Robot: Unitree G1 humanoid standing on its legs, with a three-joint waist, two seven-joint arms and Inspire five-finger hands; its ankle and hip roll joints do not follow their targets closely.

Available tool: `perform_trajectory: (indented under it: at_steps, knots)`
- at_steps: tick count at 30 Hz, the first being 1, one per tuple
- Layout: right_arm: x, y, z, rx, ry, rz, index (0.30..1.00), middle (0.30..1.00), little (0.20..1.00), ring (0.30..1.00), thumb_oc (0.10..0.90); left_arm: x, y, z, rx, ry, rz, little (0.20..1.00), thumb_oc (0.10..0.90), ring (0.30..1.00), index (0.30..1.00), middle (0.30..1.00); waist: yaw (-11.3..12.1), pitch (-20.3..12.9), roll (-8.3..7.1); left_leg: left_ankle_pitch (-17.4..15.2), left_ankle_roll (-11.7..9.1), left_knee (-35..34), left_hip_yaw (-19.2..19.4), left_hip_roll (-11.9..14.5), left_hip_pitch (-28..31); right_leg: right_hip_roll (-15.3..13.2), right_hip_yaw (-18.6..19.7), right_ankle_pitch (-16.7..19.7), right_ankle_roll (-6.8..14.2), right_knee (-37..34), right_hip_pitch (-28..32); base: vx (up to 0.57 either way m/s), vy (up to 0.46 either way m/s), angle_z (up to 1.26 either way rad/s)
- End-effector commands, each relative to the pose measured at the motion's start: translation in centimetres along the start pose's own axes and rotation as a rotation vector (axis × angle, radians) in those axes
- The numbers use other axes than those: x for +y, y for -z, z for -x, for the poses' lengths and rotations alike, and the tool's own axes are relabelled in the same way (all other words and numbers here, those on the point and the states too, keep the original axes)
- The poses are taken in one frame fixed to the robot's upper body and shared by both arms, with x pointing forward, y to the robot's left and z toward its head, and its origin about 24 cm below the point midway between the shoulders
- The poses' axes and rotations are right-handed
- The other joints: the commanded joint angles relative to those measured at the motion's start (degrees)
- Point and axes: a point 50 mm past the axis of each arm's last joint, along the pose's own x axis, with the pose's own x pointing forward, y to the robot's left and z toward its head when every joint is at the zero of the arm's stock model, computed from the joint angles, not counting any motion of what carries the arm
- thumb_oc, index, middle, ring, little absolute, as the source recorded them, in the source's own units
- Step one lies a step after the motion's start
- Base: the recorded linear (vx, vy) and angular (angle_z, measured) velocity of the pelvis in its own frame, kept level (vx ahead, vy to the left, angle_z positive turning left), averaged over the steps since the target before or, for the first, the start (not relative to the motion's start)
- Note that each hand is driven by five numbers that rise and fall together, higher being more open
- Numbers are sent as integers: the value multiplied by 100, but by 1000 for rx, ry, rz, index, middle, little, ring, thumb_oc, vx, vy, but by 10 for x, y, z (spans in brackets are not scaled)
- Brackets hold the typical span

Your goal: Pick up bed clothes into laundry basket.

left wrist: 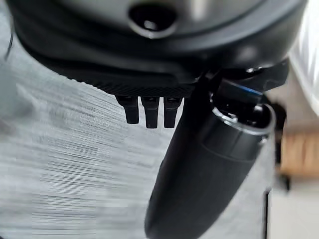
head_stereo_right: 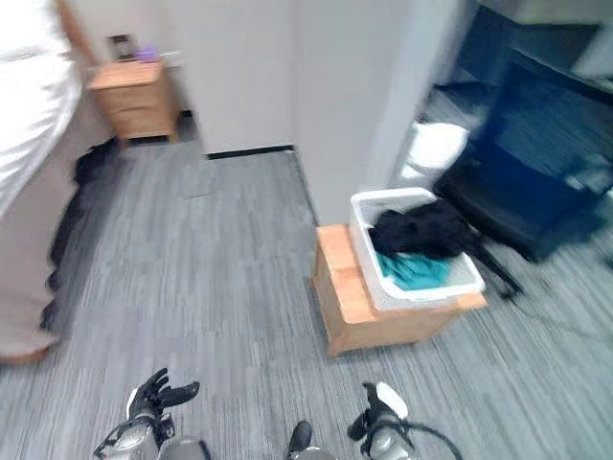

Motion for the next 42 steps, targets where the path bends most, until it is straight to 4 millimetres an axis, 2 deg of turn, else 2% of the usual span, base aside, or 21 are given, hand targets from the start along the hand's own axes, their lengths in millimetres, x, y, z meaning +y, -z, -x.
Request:
perform_trajectory:
  at_steps: [1, 2, 3, 4, 5, 6, 7, 8, 12, 17, 19, 22, 23, 26, 28, 31, 34, 38, 39, 40, 42]
  knots:
    - [-31, -32, -11, -91, 86, -37, 900, 900, 900, 900, 800, 34, -18, -3, -77, -68, -56, 900, 800, 900, 900, 900, 134, -65, 102, 114, -58, -1738, -629, -165, 643, -145, 778, -682, 746, 655, -320, -471, 200, 161]
    - [-32, -44, -11, -132, 80, -62, 900, 900, 900, 900, 800, 37, -25, -5, -98, -74, -75, 900, 800, 900, 900, 900, 86, 122, 152, 321, 116, -2064, -1021, -498, 488, -457, 818, -416, 842, 1371, -984, -402, 134, 179]
    - [-31, -50, -10, -149, 75, -69, 900, 900, 900, 900, 800, 39, -28, -6, -107, -83, -70, 900, 800, 900, 900, 900, -23, 212, 153, 382, 161, -2125, -1273, -632, 357, -492, 1333, -349, 988, 1583, -1319, -404, 130, 185]
    - [-31, -50, -10, -150, 75, -69, 900, 900, 900, 900, 800, 39, -28, -6, -108, -83, -69, 900, 800, 900, 900, 900, -25, 203, 142, 381, 167, -2122, -1271, -646, 343, -511, 1343, -366, 993, 1618, -1349, -222, 154, 204]
    - [-31, -56, -10, -161, 79, -80, 900, 900, 900, 900, 800, 37, -31, -7, -114, -77, -88, 900, 800, 900, 900, 900, -80, 283, 157, 460, 279, -2131, -1770, -966, 94, -47, 2847, -445, 1239, 1645, -1485, -115, 113, 191]
    - [-34, -58, -11, -159, 91, -89, 900, 900, 900, 900, 800, 34, -34, -8, -124, -70, -93, 900, 800, 900, 900, 900, -50, 304, 138, 477, 345, -2131, -2063, -1152, -25, 148, 3565, -505, 1282, 1685, -1454, -121, 110, 209]
    - [-35, -58, -11, -159, 91, -89, 900, 900, 900, 900, 800, 34, -34, -8, -125, -70, -93, 900, 800, 900, 900, 900, -44, 298, 137, 492, 344, -2131, -2058, -1151, -42, 150, 3571, -480, 1281, 1669, -1466, 56, -116, 164]
    - [-41, -61, -12, -167, 106, -114, 900, 900, 900, 900, 800, 28, -41, -10, -150, -50, -115, 900, 800, 900, 900, 900, -7, 281, 20, 480, 347, -2131, -2357, -1314, -132, 183, 4065, -499, 1232, 1404, -1114, 58, -206, 190]
    - [-48, -65, -14, -174, 114, -118, 900, 900, 900, 900, 800, 26, -44, -13, -146, -51, -106, 900, 800, 900, 900, 900, 93, 55, -122, 607, 240, -2131, -2611, -1357, -380, 135, 4066, -571, 1086, 601, -492, 71, -182, 167]
    - [-38, -64, -13, -176, 80, -57, 900, 900, 900, 900, 800, 27, -32, -8, -125, -48, -80, 900, 800, 900, 900, 900, 340, -67, -48, 729, 222, -2131, -2849, -1377, -565, 151, 3980, -533, 1040, -7, -186, 45, -126, 57]
    - [-31, -62, -11, -187, 53, -65, 900, 900, 900, 900, 800, 27, -27, -5, -130, -30, -168, 900, 800, 900, 900, 900, 530, 90, 62, 835, 266, -2113, -3108, -1527, -724, 213, 4064, -517, 1005, -64, -179, -104, -43, 31]
    - [-38, -61, -11, -193, 73, -118, 900, 900, 900, 900, 800, 25, -26, -6, -118, -44, -169, 900, 800, 900, 900, 900, 573, 287, 89, 817, 276, -1907, -3004, -1631, -943, 182, 3990, -604, 969, 20, -216, -305, -6, 94]
    - [-52, -67, -11, -211, 114, -259, 900, 900, 900, 900, 800, 38, -11, -6, -46, -78, -133, 900, 800, 900, 900, 900, 550, 420, 39, 602, 323, -1384, -2513, -1507, -1016, 52, 3647, -509, 993, 147, -343, -430, -27, 193]
    - [-65, -84, -8, -281, 130, -434, 900, 900, 900, 900, 800, 51, 12, -4, 59, -126, -106, 900, 800, 900, 900, 900, 456, 394, -2, 506, 287, -1162, -2342, -1286, -918, -134, 3203, -382, 1042, 189, -385, -301, 33, 185]
    - [-79, -99, -1, -377, 136, -588, 900, 900, 900, 900, 800, 71, 39, 2, 205, -199, -90, 900, 800, 900, 900, 900, 319, 203, 19, 506, 136, -1257, -2205, -794, -595, -365, 2783, -332, 1121, 218, -375, -192, 149, 104]
    - [-90, -102, 2, -420, 156, -598, 900, 900, 900, 900, 800, 82, 46, 4, 264, -238, -30, 900, 800, 900, 900, 900, 254, 26, 101, 633, 18, -1819, -2069, -502, -224, -414, 2571, -305, 1181, 297, -342, -28, 146, 96]
    - [-98, -107, 6, -462, 177, -571, 900, 900, 900, 900, 800, 87, 41, 3, 242, -256, -3, 900, 800, 900, 900, 900, 199, -53, 118, 591, -19, -2103, -2065, -539, -89, -471, 2503, -273, 1265, 382, -400, -89, 119, 60]
    - [-111, -135, 11, -548, 199, -471, 900, 900, 900, 900, 800, 96, 25, -1, 174, -286, 38, 900, 800, 900, 900, 900, 94, 27, -10, 412, 127, -2131, -1933, -877, 40, -707, 2753, -133, 1421, 892, -876, -218, 195, 4]
    - [-113, -148, 14, -589, 199, -438, 900, 900, 900, 900, 800, 99, 19, -2, 152, -291, 43, 900, 800, 900, 900, 900, 79, 77, -40, 404, 165, -2131, -1931, -940, 39, -714, 2938, -125, 1493, 976, -965, -248, 83, -16]
    - [-116, -171, 22, -665, 194, -399, 900, 900, 900, 900, 800, 107, 7, -4, 108, -318, 49, 900, 800, 900, 900, 900, 29, 121, -87, 391, 223, -2131, -1978, -1054, -15, -564, 3456, -66, 1539, 939, -1105, -298, 96, -24]
    - [-116, -176, 24, -680, 191, -381, 900, 900, 900, 900, 800, 111, 1, -5, 87, -327, 48, 900, 800, 900, 900, 900, 41, 115, -120, 371, 244, -2131, -1949, -1116, -8, -521, 3627, -50, 1509, 783, -1060, -146, 32, -36]
